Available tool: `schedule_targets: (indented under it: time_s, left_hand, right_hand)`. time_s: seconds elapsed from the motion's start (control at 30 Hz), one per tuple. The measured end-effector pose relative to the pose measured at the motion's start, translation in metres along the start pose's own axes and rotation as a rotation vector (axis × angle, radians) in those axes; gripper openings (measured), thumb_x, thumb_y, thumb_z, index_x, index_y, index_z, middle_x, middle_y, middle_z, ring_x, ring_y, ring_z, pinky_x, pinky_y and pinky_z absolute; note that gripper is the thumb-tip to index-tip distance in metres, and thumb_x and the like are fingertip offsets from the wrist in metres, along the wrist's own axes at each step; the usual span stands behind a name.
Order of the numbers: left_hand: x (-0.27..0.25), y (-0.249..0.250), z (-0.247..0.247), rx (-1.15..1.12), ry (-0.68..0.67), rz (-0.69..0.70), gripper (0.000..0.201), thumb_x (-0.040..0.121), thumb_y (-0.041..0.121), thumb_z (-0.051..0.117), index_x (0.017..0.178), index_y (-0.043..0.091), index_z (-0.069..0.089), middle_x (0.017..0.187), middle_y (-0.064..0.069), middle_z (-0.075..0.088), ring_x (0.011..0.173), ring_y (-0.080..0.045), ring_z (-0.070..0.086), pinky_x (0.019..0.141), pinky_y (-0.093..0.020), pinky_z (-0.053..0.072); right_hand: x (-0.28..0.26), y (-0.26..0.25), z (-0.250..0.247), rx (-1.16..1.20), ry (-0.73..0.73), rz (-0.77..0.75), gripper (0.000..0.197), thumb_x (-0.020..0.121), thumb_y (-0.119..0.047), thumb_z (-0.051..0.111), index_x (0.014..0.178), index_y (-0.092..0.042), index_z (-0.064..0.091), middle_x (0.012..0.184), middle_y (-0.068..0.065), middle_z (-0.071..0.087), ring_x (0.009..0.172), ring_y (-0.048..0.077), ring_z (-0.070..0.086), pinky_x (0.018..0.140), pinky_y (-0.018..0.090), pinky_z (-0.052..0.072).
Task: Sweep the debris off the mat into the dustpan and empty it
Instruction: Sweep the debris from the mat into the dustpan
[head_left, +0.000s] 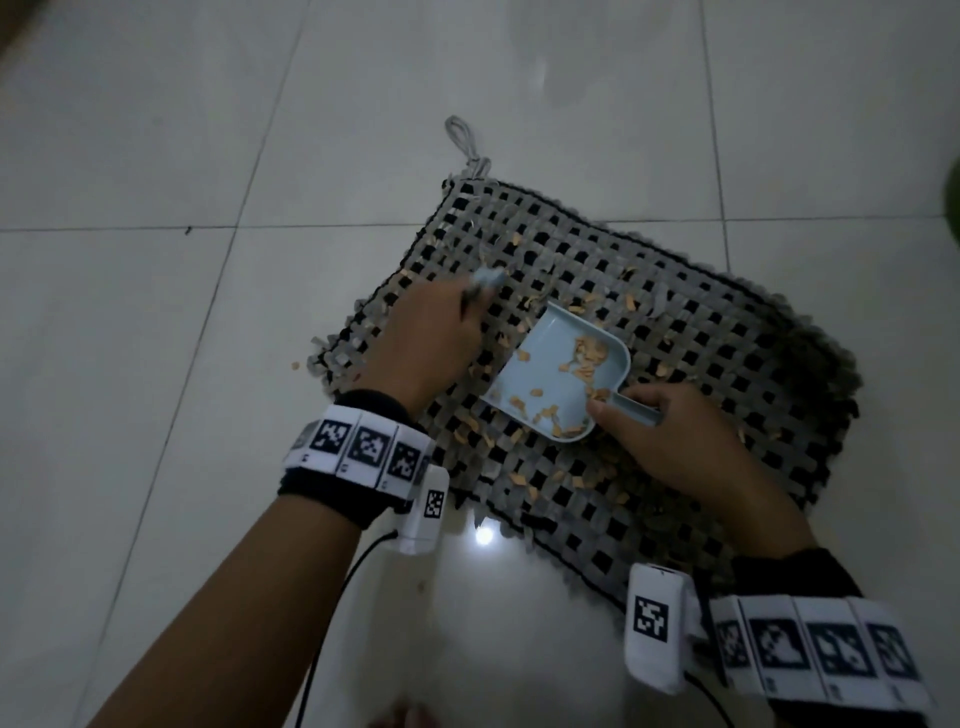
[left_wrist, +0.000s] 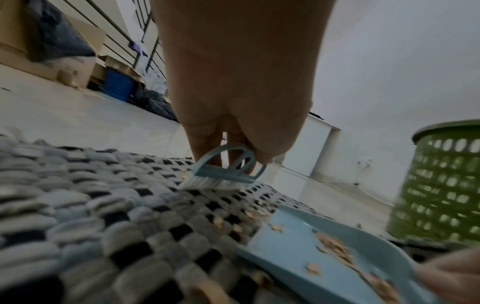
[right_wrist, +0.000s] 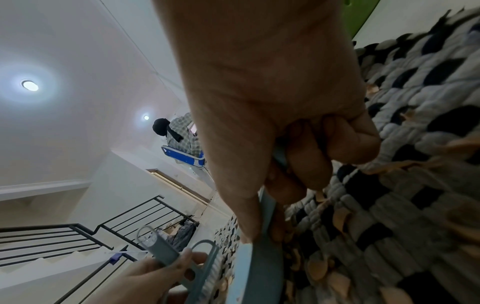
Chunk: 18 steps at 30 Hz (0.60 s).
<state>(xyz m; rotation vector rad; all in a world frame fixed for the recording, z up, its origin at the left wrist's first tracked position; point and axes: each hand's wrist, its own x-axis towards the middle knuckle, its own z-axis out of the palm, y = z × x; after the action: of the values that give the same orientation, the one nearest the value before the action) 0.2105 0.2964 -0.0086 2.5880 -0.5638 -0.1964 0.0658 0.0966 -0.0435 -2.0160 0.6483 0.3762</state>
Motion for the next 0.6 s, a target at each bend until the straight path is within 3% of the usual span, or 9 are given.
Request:
schedule_targets:
  time_s: [0.1, 0.17, 0.23, 0.3, 0.4, 0.5, 0.6]
  left_hand:
    - [-0.010, 0.015, 0.011, 0.031, -0.135, 0.116, 0.041, 0.107, 0.039, 0.042, 0.069, 0.024, 0.051, 0.057, 0.007, 0.048, 0.048, -0.007, 0.042, 0.049, -0.025, 0.028]
    - [-0.013, 0.022, 0.011, 0.051, -0.233, 0.171, 0.043, 0.106, 0.039, 0.042, 0.076, 0.015, 0.059, 0.062, 0.001, 0.054, 0.051, -0.010, 0.046, 0.049, -0.024, 0.031]
    - [-0.009, 0.021, 0.002, -0.004, -0.257, 0.140, 0.053, 0.105, 0.046, 0.042, 0.081, 0.005, 0.064, 0.061, -0.005, 0.057, 0.048, -0.016, 0.048, 0.048, -0.027, 0.037]
    - [-0.001, 0.011, -0.011, -0.068, -0.176, 0.046, 0.059, 0.103, 0.054, 0.039, 0.079, 0.008, 0.065, 0.056, -0.001, 0.054, 0.043, -0.013, 0.043, 0.044, -0.022, 0.035]
    - [0.009, -0.012, -0.027, 0.009, 0.057, -0.090, 0.052, 0.104, 0.052, 0.039, 0.069, 0.019, 0.057, 0.057, 0.004, 0.054, 0.046, -0.006, 0.047, 0.042, -0.012, 0.031]
    - [0.010, -0.040, -0.034, 0.062, 0.208, -0.179, 0.050, 0.106, 0.044, 0.040, 0.079, 0.010, 0.065, 0.063, 0.001, 0.057, 0.055, -0.010, 0.050, 0.048, -0.021, 0.028]
    - [0.007, -0.058, -0.028, 0.063, 0.198, -0.209, 0.047, 0.107, 0.039, 0.043, 0.095, 0.002, 0.070, 0.079, -0.013, 0.067, 0.070, -0.021, 0.056, 0.062, -0.026, 0.032]
  right_hand:
    - [0.000, 0.000, -0.001, -0.018, 0.000, -0.006, 0.037, 0.088, -0.056, 0.066, 0.101, -0.023, 0.077, 0.070, -0.013, 0.061, 0.061, 0.005, 0.057, 0.051, 0.021, 0.035]
    - [-0.001, 0.001, -0.002, -0.019, -0.001, -0.013, 0.037, 0.087, -0.057, 0.067, 0.102, -0.024, 0.077, 0.076, -0.014, 0.065, 0.066, 0.005, 0.060, 0.053, 0.021, 0.037]
    - [-0.002, 0.002, 0.000, -0.012, 0.004, -0.016, 0.037, 0.087, -0.056, 0.067, 0.104, -0.025, 0.076, 0.081, -0.015, 0.066, 0.071, 0.006, 0.062, 0.055, 0.022, 0.040]
    - [-0.003, 0.002, 0.001, -0.008, 0.008, -0.018, 0.036, 0.088, -0.055, 0.067, 0.104, -0.024, 0.076, 0.079, -0.016, 0.065, 0.070, 0.005, 0.061, 0.055, 0.021, 0.039]
    - [-0.004, 0.002, 0.000, 0.002, -0.002, -0.032, 0.034, 0.089, -0.053, 0.067, 0.100, -0.022, 0.077, 0.071, -0.015, 0.062, 0.064, 0.003, 0.058, 0.051, 0.020, 0.036]
    - [-0.004, 0.003, 0.001, 0.012, 0.002, -0.049, 0.033, 0.089, -0.050, 0.067, 0.096, -0.019, 0.078, 0.066, -0.014, 0.059, 0.058, 0.002, 0.056, 0.049, 0.019, 0.035]
    - [-0.003, 0.001, 0.002, 0.058, -0.003, -0.070, 0.029, 0.089, -0.048, 0.069, 0.094, -0.020, 0.078, 0.070, -0.015, 0.064, 0.055, -0.003, 0.059, 0.045, 0.013, 0.038]
